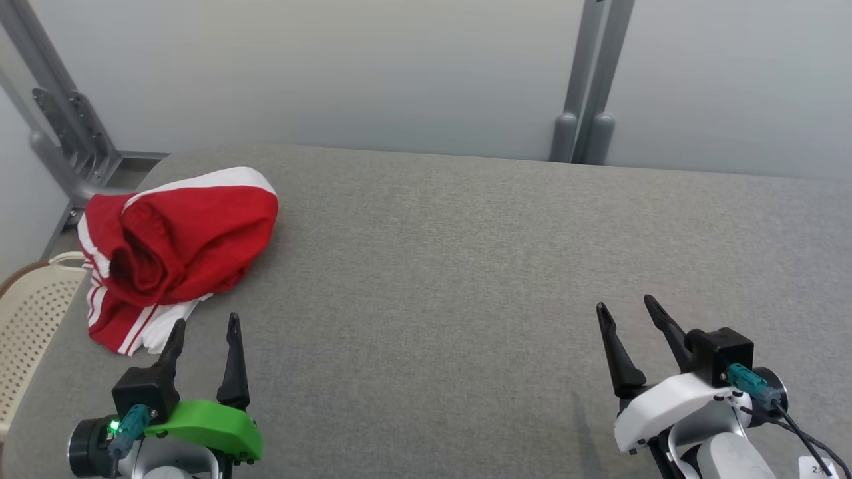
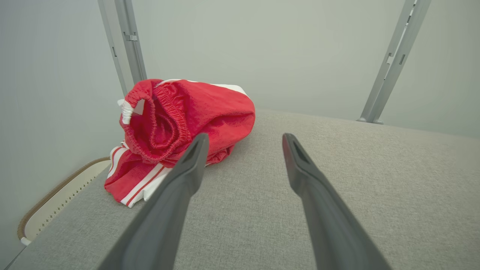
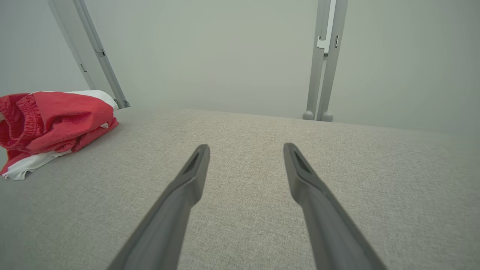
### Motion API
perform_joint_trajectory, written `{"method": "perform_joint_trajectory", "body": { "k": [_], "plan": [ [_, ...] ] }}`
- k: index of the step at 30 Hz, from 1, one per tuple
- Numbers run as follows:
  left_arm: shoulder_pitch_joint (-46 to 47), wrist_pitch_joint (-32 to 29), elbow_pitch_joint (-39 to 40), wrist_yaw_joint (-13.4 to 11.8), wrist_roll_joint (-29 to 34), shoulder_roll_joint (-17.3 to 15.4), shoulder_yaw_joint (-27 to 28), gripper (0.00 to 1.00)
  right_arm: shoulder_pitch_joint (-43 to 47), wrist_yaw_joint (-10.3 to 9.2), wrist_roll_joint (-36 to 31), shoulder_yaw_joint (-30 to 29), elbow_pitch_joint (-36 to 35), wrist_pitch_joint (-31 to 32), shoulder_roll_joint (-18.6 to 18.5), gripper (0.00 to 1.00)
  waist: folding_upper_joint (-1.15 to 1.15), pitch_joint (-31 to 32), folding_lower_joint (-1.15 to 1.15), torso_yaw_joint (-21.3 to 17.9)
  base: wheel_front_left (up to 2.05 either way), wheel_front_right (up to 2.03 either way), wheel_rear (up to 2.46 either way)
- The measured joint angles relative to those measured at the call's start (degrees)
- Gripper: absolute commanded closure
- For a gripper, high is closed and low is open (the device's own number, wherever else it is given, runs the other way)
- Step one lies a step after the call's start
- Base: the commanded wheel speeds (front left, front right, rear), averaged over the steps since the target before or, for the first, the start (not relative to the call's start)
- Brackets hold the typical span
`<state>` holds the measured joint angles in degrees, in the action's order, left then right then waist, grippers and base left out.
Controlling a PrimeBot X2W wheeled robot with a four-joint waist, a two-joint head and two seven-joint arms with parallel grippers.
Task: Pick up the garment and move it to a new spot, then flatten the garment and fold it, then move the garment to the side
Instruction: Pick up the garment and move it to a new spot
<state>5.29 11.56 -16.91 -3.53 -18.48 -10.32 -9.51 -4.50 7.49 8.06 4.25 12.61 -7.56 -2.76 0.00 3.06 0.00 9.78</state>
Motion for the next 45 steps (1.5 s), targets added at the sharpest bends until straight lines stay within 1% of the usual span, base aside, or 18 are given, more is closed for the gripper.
{"method": "perform_joint_trajectory", "body": {
  "k": [5, 15, 25, 33, 36, 40, 45],
  "plan": [
    [-0.26, 0.55, 1.16, -0.58, -0.73, -0.14, 0.89, 0.00, 0.62, 0.00, 1.89, 0.03, 0.45, -0.62, -0.04, 0.00, 0.00, 0.21, 0.00, 3.75, 0.00, 0.00, 0.00],
    [-1.30, 0.00, 1.78, -0.58, -0.40, -1.70, 0.36, 0.00, 0.67, 0.00, 4.14, 1.63, 1.31, -1.69, -0.02, 0.00, 0.00, 0.67, 0.00, 11.50, 0.00, 0.00, 0.00],
    [-2.25, -0.41, 2.82, -2.82, -0.53, -1.97, 1.01, 0.00, 0.09, 0.00, 4.20, 2.49, 2.42, -2.09, -0.01, 0.00, 0.00, 0.45, 0.00, 17.59, 0.00, 0.00, 0.00],
    [-2.60, -1.20, 3.42, -3.46, -0.57, -2.21, 0.86, 0.00, -0.64, 0.00, 4.04, 2.94, 2.91, -1.86, -0.01, 0.00, 0.00, -0.52, 0.00, 18.81, 0.00, 0.00, 0.00],
    [-2.29, -2.52, 2.82, -3.09, -0.58, -2.27, 0.03, 0.00, -0.78, 0.00, 3.97, 2.60, 2.88, -1.86, -0.01, 0.00, 0.00, -0.76, 0.00, 18.93, 0.00, 0.00, 0.00],
    [1.87, -7.32, 0.22, -1.46, -1.66, -2.40, -1.30, 0.00, -0.80, 0.00, 3.20, 2.14, 2.33, -1.51, -0.01, 0.00, 0.00, -1.32, 0.00, 19.23, 0.00, 0.00, 0.00],
    [12.38, -15.91, -4.86, 0.60, -3.53, -2.92, -1.92, 0.00, -0.91, 0.00, 1.32, 1.92, -0.36, 0.57, 0.00, 0.00, 0.00, -3.14, 0.00, 19.32, 0.00, 0.00, 0.00]
  ]
}}
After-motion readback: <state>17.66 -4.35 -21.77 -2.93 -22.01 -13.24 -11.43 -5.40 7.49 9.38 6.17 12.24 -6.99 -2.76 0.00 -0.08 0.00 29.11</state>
